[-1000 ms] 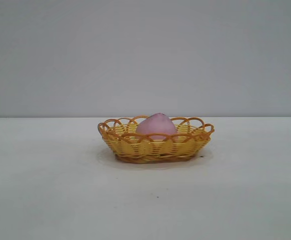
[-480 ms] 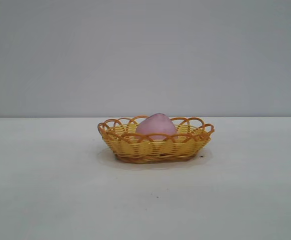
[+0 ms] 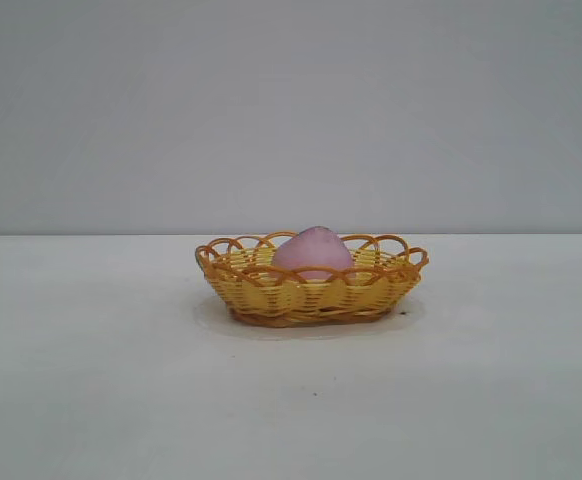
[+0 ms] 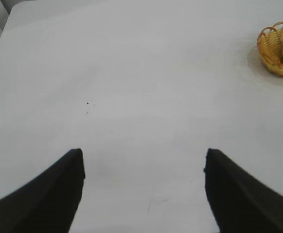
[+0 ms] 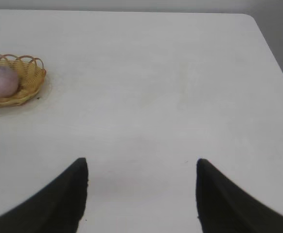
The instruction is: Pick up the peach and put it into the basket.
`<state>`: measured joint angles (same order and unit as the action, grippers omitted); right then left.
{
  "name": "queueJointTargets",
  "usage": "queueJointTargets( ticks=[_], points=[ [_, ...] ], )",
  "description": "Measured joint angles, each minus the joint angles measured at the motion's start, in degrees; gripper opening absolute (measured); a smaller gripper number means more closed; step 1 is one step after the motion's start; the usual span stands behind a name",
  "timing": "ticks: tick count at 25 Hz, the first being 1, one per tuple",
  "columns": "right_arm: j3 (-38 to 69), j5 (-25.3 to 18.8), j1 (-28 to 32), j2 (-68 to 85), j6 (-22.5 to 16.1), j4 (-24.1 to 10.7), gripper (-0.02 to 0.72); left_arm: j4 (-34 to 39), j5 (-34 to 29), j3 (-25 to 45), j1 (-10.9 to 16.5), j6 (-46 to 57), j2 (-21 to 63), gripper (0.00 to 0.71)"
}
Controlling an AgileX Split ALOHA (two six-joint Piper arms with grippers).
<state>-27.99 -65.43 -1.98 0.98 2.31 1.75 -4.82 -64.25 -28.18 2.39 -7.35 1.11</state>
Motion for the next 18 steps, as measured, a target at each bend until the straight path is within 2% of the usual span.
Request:
queueJointTargets(
  ticks=[3,18],
  points=[
    [0.0,0.0,0.0,0.0,0.0,0.0,0.414,0.0,0.0,0.0,-0.67,0.0,0.0,0.463],
    [0.0,0.0,0.0,0.0,0.0,0.0,0.414,0.0,0.0,0.0,-0.69,0.0,0.0,0.463]
  ],
)
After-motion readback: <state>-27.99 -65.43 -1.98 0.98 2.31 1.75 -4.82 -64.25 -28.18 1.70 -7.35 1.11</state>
